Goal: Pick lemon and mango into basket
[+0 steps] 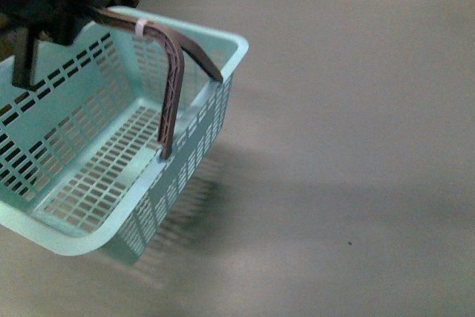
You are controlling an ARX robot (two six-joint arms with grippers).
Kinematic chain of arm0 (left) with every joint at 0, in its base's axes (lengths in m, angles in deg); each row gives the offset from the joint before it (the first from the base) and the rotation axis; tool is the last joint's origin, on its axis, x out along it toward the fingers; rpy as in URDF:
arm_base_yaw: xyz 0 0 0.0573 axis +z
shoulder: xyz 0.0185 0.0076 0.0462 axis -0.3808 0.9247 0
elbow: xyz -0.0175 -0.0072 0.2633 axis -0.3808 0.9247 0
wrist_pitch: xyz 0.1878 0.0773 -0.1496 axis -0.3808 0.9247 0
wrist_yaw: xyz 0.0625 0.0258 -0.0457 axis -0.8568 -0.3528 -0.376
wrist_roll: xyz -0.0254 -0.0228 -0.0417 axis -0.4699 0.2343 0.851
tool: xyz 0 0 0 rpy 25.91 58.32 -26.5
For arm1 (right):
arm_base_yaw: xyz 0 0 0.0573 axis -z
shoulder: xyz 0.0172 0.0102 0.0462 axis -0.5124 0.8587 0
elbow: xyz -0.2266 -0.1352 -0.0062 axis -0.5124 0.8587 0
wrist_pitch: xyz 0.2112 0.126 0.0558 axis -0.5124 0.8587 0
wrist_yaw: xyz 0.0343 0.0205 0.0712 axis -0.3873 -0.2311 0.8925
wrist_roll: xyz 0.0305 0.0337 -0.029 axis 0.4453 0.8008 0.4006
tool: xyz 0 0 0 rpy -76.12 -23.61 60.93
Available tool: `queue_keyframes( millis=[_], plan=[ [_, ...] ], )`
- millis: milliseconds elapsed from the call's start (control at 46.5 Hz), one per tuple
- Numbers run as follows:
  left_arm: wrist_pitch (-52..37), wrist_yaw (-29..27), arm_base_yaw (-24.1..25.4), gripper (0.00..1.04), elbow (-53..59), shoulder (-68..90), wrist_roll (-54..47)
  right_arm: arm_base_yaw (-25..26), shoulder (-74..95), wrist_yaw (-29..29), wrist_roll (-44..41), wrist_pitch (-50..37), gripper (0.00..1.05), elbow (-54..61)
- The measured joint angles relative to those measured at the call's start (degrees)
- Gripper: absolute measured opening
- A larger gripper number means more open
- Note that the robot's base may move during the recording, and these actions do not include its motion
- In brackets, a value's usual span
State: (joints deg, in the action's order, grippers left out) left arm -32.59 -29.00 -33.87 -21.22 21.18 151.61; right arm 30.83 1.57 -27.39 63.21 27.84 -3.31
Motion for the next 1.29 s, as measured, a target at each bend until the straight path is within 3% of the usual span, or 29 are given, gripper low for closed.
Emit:
queue_keyframes(
  millis=[108,280,495,667,1291],
  plan=[
    [1.7,1.44,-0.2,0.08,4.13,-10.78,2.43,0.0,0.0,0.0,0.0,0.0,0.96,0.0],
    [-6.62,3.02,-0.31,0.08,5.75,-13.2,4.11,0.0,0.0,0.0,0.0,0.0,0.96,0.0],
    [5.9,10.47,2.78,0.08,2.16,-20.92,5.73,0.0,0.0,0.02,0.0,0.0,0.96,0.0],
    [10.67,10.23,2.34,0.08,2.14,-32.37,5.29,0.0,0.0,0.0,0.0,0.0,0.96,0.0],
    [26.36,5.35,-0.09,0.07,10.67,-51.47,5.49,0.0,0.0,0.0,0.0,0.0,0.96,0.0]
  ],
)
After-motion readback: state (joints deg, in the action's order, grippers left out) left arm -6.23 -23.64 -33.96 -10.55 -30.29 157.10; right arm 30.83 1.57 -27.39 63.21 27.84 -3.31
